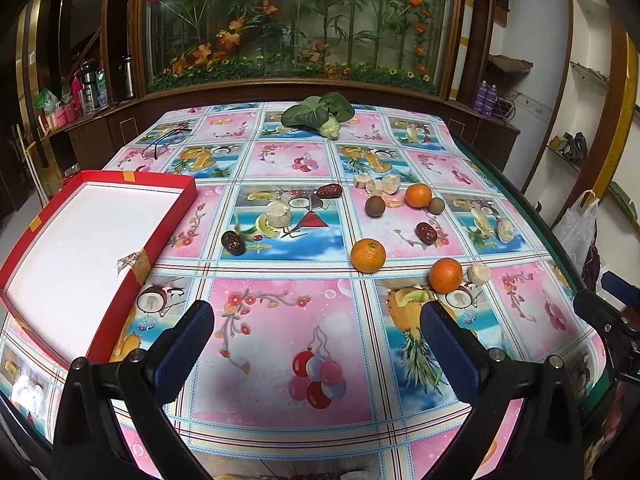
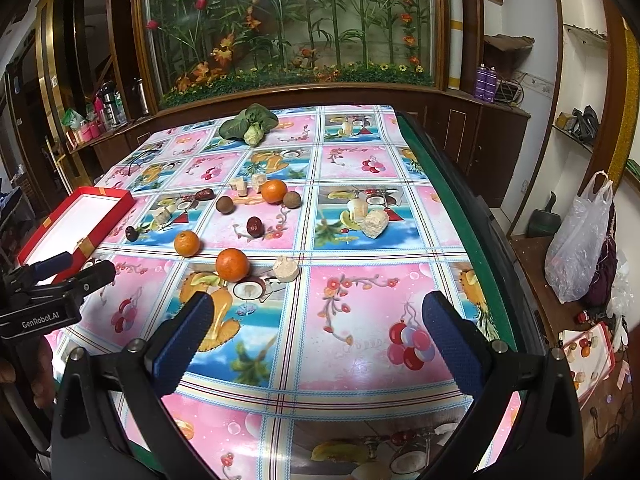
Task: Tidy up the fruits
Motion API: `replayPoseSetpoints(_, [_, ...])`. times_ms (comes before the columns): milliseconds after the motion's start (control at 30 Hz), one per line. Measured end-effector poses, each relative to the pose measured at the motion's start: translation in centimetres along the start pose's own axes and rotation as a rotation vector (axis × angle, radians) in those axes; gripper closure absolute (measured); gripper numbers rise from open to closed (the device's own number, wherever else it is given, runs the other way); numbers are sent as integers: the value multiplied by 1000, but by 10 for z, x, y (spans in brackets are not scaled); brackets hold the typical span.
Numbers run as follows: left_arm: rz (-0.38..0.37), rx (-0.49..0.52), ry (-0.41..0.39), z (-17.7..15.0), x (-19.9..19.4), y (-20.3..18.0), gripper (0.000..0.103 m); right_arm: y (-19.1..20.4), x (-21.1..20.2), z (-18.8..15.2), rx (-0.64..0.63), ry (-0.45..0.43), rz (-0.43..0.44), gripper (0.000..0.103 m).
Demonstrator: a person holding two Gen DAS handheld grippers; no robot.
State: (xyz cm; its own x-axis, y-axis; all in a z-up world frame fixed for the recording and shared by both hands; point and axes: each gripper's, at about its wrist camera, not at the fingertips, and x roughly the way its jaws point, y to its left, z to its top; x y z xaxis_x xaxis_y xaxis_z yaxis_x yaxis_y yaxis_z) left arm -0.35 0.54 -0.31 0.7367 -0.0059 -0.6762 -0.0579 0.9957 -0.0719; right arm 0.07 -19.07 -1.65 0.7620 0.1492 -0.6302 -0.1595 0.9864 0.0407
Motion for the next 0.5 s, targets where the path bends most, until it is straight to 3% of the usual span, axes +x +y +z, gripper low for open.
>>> replayPoseSetpoints(500, [2,0,3,2,0,0,1,1,1,1,-5,5,-5,0])
